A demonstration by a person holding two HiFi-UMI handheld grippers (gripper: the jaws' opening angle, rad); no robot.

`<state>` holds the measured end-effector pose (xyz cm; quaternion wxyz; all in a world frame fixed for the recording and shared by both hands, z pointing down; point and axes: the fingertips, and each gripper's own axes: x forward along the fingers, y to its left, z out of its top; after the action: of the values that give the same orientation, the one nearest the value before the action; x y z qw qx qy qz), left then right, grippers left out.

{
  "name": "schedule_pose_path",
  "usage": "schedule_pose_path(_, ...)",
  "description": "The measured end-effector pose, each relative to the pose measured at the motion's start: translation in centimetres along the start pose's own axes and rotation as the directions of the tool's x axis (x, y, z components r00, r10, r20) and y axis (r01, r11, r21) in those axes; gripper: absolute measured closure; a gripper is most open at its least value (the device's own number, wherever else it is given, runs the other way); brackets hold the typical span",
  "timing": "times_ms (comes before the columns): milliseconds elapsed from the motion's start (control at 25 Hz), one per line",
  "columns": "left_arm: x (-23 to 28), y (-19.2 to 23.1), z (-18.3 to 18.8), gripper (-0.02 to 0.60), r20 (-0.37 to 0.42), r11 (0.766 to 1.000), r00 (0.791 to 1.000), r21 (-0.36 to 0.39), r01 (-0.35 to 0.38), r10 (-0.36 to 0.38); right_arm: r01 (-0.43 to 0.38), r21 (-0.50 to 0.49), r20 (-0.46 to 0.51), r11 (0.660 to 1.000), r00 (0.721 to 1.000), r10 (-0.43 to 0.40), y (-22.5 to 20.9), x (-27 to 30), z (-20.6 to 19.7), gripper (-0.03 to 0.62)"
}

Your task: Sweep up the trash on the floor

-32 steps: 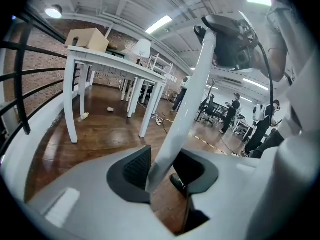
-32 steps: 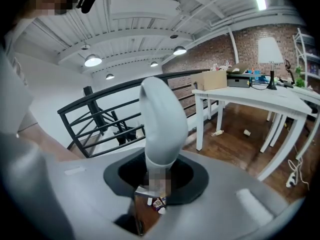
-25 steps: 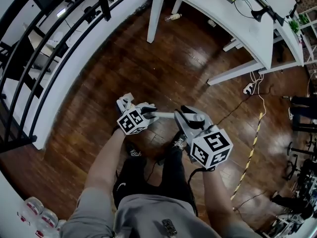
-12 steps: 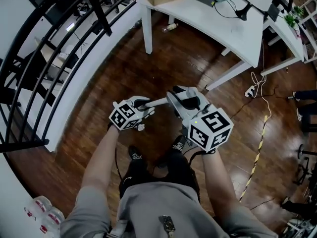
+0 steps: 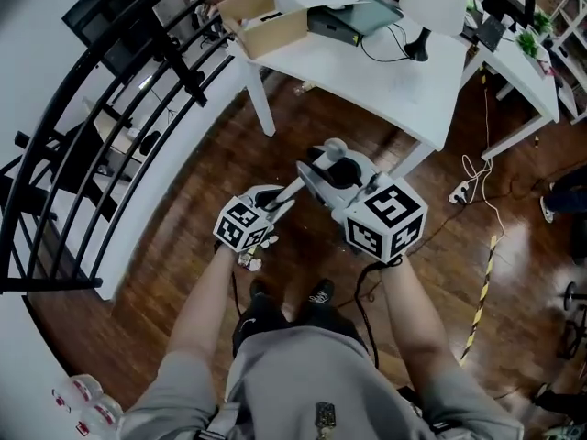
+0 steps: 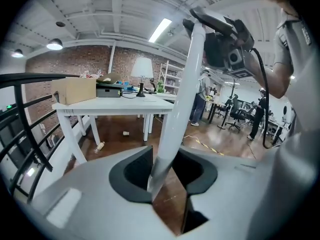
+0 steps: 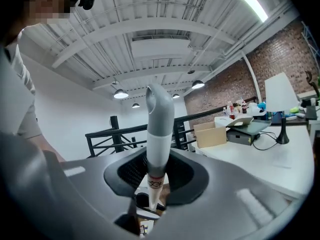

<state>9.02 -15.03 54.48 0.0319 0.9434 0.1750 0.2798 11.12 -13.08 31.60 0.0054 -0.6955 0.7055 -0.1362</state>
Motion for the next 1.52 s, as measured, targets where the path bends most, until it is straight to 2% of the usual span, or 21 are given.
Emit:
schedule_pose_path(240,6.3,1.3,1.5,0.465,0.012,0.998,1.0,-0.05,-0.027,0.028,-0.014,-0.027,-0.074,1.0,0.997,0.011,-6.1,0.2,-1.0,0.503)
schedule_pose_path(480,11.5,4.8,1.8,0.468,0.019,0.994,1.0,-0.107,-0.022,0.024,-0.057,-0.023,-0.127,0.998,0.99,0.054,-12.1,3.6,-2.1,0.502)
schedule_pose_path(720,15.0,9.9,2.7,0.468,0.038,0.98,0.996,-0.185,-0.073,0.081,-0.114,-0.036,-0.202,0.993,0.974,0.104,-16.9,8.3,-2.3,0.502)
schedule_pose_path(880,17.0,12.2,2.2,0.466,0.014,0.968,0.992,-0.224,-0.116,0.123,-0.184,-0.059,-0.273,0.981,0.948,0.162,-18.8,10.4,-3.5,0.5)
schedule_pose_path(1040,19.5,14.5,1.3,0.468,-0.007,0.945,0.981,-0.268,-0.187,0.193,-0.257,-0.094,-0.343,0.962,0.915,0.211,-21.3,12.2,-5.1,0.499)
schedule_pose_path(1240,22.8,17.1,-0.5,0.468,-0.056,0.905,0.959,-0.321,-0.28,0.277,-0.342,-0.117,-0.408,0.933,0.873,0.268,-24.4,14.3,-7.7,0.494)
schedule_pose_path(1400,25.4,19.2,-1.3,0.471,-0.061,0.87,0.939,-0.359,-0.338,0.34,-0.413,-0.159,-0.447,0.897,0.84,0.308,-26.4,15.8,-9.2,0.487)
schedule_pose_path(1520,27.0,20.2,-1.4,0.471,-0.046,0.853,0.929,-0.381,-0.356,0.367,-0.434,-0.165,-0.447,0.886,0.833,0.325,-27.6,16.4,-9.9,0.479)
